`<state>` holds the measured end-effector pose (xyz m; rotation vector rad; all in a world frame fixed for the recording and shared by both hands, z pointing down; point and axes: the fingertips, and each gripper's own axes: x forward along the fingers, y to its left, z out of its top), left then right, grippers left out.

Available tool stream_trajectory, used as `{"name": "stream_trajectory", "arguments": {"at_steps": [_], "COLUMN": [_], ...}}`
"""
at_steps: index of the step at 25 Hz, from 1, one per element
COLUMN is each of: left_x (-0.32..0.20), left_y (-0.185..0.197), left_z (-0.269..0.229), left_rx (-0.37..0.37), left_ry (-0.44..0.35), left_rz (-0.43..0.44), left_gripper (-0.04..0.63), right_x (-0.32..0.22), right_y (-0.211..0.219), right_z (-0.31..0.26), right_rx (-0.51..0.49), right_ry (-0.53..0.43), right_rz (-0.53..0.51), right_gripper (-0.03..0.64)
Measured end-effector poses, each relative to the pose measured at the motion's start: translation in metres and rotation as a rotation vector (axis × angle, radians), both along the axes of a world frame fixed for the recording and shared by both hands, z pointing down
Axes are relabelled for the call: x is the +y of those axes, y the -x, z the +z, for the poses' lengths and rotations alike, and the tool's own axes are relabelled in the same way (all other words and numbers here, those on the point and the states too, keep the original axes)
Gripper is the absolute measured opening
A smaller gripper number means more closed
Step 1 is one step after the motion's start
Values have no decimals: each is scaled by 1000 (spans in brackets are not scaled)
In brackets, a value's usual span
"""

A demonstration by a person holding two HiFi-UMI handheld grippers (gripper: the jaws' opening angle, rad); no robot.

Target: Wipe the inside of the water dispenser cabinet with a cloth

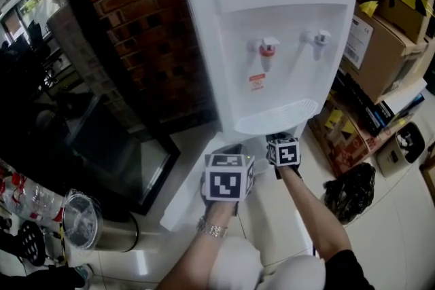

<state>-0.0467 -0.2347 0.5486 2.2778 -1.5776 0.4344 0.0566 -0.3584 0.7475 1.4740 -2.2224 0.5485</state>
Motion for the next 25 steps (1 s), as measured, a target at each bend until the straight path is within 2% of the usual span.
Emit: {"name": "stream_trajectory", "arguments": {"at_steps": [2, 5, 12, 16, 18, 23, 25], "left_x": [-1, -2, -3, -1, -1, -1, -1], "left_y": [-1, -6, -8, -7, -6, -4, -8], "left_z": [1, 5, 4, 0, -2, -1, -2], "left_rx": [-1, -12, 2, 8, 10, 6, 15], "left_ry": [1, 10, 5, -3, -6, -2, -5], "left_rz": [2, 14, 15, 16, 14, 16, 23], "left_gripper": [3, 3, 3, 3, 3, 3, 3], "right_x": [-5, -4, 18, 23, 18, 0, 2], "right_y": [-24, -26, 54, 76, 64, -8, -16], "right_z": [2, 2, -21, -18, -13, 9, 18], "right_rx": [16, 15, -12, 1, 12, 25, 32], "right_ry": [4, 7, -47, -64, -52, 14, 38], "right_rz": [58, 61, -130, -179, -161, 26, 38], "right_gripper": [20, 20, 20, 20, 20, 20, 20]}}
